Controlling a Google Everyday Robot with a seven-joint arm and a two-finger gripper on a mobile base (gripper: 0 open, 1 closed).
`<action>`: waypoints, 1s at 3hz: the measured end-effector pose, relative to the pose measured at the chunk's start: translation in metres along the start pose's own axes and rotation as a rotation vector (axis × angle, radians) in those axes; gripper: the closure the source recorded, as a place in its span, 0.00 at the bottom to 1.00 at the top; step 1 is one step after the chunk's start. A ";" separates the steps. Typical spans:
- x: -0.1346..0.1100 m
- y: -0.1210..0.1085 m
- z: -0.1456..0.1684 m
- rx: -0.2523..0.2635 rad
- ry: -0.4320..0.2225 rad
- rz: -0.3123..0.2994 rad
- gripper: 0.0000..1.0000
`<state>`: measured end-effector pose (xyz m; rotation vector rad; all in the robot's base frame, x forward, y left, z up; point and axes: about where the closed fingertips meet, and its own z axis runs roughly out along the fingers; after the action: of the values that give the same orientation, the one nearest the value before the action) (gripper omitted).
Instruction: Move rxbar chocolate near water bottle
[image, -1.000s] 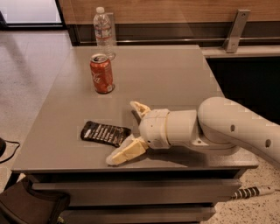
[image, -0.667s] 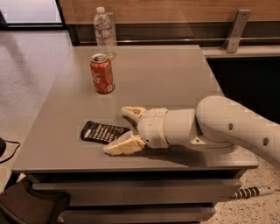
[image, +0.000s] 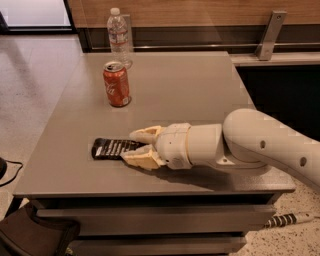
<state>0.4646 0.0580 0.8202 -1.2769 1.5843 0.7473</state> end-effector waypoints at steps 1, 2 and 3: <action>-0.001 0.001 0.001 -0.003 0.000 -0.003 1.00; -0.002 0.001 0.001 -0.003 0.000 -0.004 1.00; -0.017 -0.007 -0.009 0.001 0.017 -0.032 1.00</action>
Offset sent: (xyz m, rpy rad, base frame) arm -0.0005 0.0010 0.0004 -0.0007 -0.0009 0.0021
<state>0.4693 0.0552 0.8400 -1.3084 1.5742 0.7174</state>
